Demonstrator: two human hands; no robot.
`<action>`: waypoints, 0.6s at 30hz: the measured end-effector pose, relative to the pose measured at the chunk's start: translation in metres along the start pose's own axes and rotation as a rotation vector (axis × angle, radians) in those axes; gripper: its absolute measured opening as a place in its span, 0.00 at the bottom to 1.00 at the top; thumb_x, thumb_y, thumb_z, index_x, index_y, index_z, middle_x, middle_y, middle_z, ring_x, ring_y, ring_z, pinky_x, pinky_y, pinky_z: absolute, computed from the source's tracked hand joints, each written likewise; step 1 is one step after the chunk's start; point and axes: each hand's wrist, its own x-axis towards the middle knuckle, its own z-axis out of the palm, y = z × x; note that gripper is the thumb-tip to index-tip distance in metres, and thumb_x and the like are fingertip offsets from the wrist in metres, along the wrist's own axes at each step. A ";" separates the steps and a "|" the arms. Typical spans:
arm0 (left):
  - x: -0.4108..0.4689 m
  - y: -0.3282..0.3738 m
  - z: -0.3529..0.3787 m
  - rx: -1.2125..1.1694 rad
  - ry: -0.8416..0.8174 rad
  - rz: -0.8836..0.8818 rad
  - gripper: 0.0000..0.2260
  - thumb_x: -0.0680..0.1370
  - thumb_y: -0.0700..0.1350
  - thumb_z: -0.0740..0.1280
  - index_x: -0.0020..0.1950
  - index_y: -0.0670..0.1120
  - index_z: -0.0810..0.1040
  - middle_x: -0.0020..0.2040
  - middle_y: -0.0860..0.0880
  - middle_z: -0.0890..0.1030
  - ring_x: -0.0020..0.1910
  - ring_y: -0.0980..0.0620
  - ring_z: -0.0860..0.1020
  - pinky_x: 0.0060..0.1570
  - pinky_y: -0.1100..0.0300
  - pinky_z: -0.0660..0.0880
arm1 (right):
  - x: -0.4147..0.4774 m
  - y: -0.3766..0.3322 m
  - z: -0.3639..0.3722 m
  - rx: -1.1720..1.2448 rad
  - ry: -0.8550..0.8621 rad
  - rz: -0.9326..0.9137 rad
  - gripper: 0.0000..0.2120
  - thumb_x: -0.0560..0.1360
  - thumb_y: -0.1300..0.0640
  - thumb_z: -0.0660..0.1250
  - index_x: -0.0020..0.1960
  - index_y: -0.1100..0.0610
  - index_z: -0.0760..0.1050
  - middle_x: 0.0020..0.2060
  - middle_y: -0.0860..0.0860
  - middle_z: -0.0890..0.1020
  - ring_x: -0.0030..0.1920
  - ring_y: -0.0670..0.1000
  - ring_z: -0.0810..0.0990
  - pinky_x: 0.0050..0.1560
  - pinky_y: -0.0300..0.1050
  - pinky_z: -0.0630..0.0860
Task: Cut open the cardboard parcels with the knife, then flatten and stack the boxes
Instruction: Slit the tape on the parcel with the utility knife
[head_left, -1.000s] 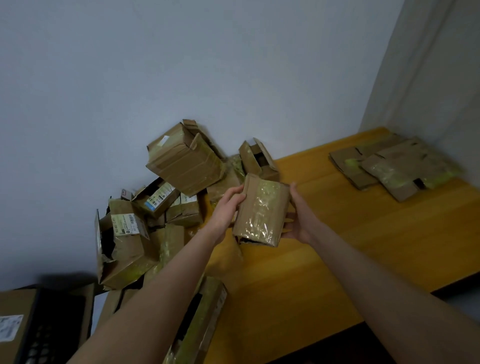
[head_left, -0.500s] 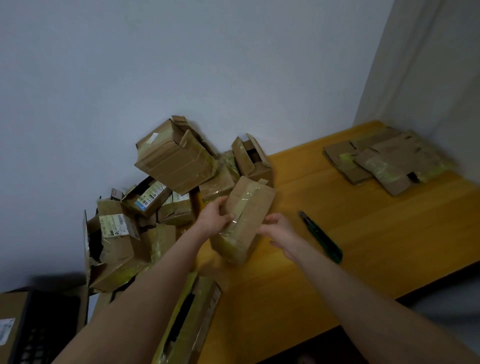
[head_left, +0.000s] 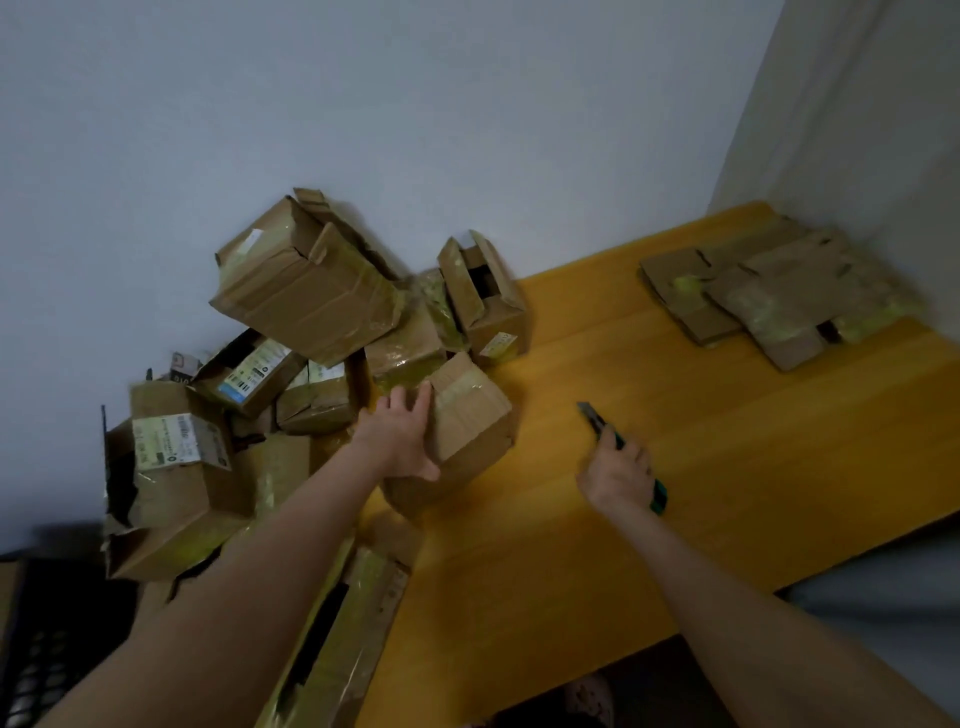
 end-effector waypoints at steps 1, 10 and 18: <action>0.000 -0.007 -0.002 0.033 -0.022 0.036 0.55 0.69 0.60 0.73 0.78 0.49 0.35 0.77 0.40 0.49 0.76 0.38 0.54 0.73 0.41 0.57 | 0.004 0.005 0.004 -0.039 -0.024 0.016 0.32 0.82 0.53 0.57 0.79 0.54 0.44 0.77 0.59 0.47 0.76 0.62 0.50 0.72 0.57 0.59; 0.002 -0.001 0.012 -0.180 0.025 -0.026 0.53 0.68 0.63 0.72 0.79 0.52 0.40 0.79 0.45 0.44 0.77 0.40 0.44 0.71 0.31 0.48 | 0.003 0.001 0.029 -0.084 0.062 -0.088 0.18 0.81 0.59 0.57 0.70 0.55 0.61 0.67 0.54 0.66 0.64 0.57 0.70 0.55 0.52 0.74; -0.008 0.005 0.009 -0.081 0.143 -0.010 0.53 0.66 0.63 0.74 0.79 0.52 0.43 0.77 0.46 0.54 0.76 0.42 0.52 0.73 0.35 0.52 | -0.005 -0.020 0.031 0.144 -0.160 -0.072 0.16 0.79 0.52 0.64 0.63 0.58 0.69 0.47 0.53 0.78 0.45 0.54 0.79 0.38 0.45 0.74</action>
